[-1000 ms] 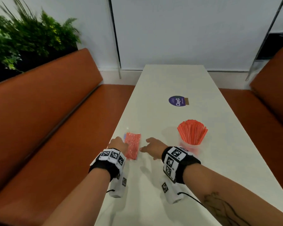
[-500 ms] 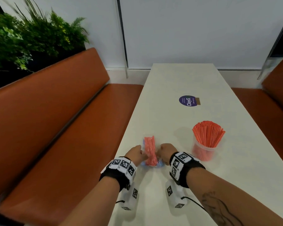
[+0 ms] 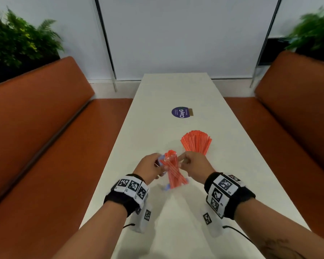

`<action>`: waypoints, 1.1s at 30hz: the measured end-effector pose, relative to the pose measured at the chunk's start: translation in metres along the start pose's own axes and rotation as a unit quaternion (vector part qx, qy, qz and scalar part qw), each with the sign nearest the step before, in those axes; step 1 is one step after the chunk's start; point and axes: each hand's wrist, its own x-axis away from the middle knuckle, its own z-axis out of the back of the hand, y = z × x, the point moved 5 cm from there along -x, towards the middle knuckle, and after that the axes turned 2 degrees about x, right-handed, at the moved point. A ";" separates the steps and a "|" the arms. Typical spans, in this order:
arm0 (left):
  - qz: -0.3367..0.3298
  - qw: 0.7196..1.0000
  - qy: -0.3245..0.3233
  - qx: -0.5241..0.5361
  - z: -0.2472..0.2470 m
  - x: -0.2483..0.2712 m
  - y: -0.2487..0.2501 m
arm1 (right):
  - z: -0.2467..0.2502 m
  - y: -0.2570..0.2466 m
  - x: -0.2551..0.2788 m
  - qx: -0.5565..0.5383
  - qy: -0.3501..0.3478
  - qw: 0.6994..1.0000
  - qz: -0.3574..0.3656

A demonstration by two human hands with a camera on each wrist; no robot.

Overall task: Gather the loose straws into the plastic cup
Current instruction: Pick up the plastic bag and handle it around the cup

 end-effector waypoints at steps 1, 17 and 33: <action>-0.008 1.000 0.004 -0.014 -0.010 0.000 0.007 | 0.010 0.005 0.008 -0.001 0.020 1.000 -0.001; -0.008 0.995 0.041 -0.092 -0.076 -0.004 0.019 | 0.035 0.059 0.029 0.033 0.021 0.996 -0.079; 0.005 0.988 -0.010 -0.155 -0.092 -0.014 0.012 | 0.026 0.036 0.030 -0.025 -0.048 0.998 -0.014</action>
